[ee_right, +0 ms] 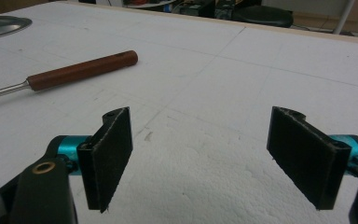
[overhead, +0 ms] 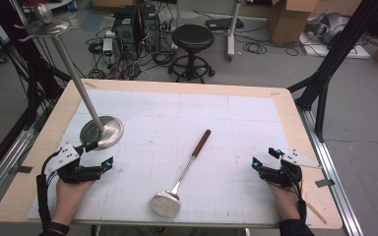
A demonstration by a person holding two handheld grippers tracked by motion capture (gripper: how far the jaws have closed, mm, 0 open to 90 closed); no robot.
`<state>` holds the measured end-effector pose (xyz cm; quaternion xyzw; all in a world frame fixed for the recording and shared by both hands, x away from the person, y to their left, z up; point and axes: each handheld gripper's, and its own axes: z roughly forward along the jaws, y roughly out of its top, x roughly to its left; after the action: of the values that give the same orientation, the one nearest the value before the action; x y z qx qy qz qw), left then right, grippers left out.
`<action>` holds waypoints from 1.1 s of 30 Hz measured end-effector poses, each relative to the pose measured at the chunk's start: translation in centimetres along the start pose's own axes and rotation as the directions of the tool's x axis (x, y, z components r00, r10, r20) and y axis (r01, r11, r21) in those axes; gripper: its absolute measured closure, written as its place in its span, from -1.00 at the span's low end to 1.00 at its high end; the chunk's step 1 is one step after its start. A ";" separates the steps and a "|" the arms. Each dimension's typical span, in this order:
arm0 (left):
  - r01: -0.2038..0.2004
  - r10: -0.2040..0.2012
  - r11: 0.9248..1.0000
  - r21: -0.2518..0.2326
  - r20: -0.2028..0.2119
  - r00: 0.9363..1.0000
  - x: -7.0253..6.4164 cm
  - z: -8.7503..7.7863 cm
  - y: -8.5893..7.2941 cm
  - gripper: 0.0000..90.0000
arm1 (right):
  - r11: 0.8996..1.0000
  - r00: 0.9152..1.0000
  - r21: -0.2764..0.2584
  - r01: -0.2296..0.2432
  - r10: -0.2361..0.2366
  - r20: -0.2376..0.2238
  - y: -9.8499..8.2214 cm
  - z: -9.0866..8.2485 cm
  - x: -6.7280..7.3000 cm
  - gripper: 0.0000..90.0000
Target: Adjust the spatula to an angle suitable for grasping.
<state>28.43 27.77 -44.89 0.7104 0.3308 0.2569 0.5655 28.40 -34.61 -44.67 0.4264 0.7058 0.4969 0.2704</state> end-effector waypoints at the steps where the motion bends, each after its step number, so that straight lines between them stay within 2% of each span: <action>1: -0.002 0.002 1.000 0.000 0.001 1.000 0.0 0.0 0.0 -0.62 | 1.000 1.000 0.000 -0.001 0.001 0.001 0.0 0.0 0.0 -0.52; 9: 0.003 -0.003 1.000 0.001 0.005 1.000 0.0 0.0 0.0 -0.62 | 1.000 1.000 0.007 -0.013 0.013 0.009 0.0 0.0 0.0 -0.52; 25: -0.006 0.006 1.000 0.003 -0.001 1.000 -0.1 0.1 0.0 -0.61 | 1.000 1.000 0.008 0.006 -0.007 0.013 0.0 0.0 0.2 -0.54; 30: -0.006 0.006 1.000 0.028 -0.006 1.000 -0.1 0.3 0.3 -0.61 | 1.000 1.000 0.005 -0.003 0.002 0.011 0.0 0.0 0.1 -0.54; 33: -0.012 0.012 1.000 0.025 0.005 1.000 -0.2 0.2 0.6 -0.61 | 1.000 1.000 0.005 -0.002 0.002 0.010 0.0 0.0 0.1 -0.54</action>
<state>28.58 27.39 -44.33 0.7200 0.3284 0.2544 0.5560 28.41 -34.54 -44.67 0.4302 0.7051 0.4935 0.2724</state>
